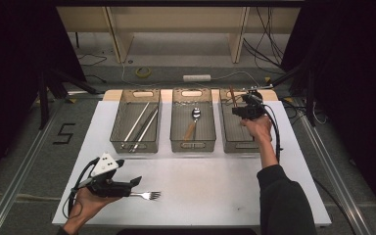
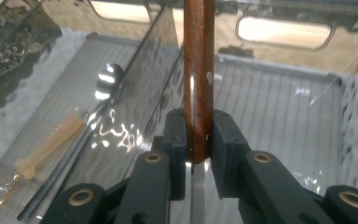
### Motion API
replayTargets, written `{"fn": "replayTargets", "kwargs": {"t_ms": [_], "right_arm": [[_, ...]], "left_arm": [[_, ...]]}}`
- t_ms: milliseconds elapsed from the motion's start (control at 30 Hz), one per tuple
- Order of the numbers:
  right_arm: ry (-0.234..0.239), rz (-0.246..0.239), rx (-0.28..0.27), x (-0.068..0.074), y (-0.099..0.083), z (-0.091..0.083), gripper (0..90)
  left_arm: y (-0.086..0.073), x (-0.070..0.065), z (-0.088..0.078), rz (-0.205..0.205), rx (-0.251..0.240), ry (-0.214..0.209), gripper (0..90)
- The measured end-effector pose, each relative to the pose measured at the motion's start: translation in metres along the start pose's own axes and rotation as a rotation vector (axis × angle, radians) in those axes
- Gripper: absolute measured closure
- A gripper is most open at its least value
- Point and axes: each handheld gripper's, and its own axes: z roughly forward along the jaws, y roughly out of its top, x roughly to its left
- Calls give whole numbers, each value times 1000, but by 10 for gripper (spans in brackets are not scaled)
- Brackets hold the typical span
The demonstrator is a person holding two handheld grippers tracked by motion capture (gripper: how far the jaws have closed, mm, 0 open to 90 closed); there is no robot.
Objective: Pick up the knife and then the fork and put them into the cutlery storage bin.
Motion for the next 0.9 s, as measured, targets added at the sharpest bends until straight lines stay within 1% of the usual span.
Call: {"fn": "replayTargets", "kwargs": {"t_ms": [67,133,167,200,233,300,400,500,567,700,767,833,900], "right_arm": [[-7,10,15,0,-4,4,779],[-9,35,27,-2,-7,7,767],[-5,61,44,-2,-8,8,717],[-3,71,51,-3,-9,8,670],[1,78,56,-4,-9,8,652],[12,72,51,-4,-9,5,609],[13,49,39,-2,-9,-3,511],[43,14,19,1,-10,-14,448],[69,-18,11,4,-12,-23,424],[127,-75,-27,12,-23,-43,385],[157,-105,-42,19,-30,-55,366],[187,-138,-53,26,-38,-66,356],[212,-167,-63,34,-47,-75,337]], "left_arm": [[0,0,0,2,0,-1,165],[0,0,0,1,1,-1,165],[0,0,0,2,5,-2,165],[0,0,0,4,8,-2,165],[0,0,1,3,10,-3,165],[0,0,1,1,13,-4,166],[0,0,1,7,14,-2,166],[1,0,1,12,22,-6,167],[1,0,1,15,35,-16,167],[4,0,1,27,52,-23,167],[7,0,1,40,68,-21,167],[9,-1,2,63,92,-20,167],[10,-2,3,71,107,-14,168]]}}
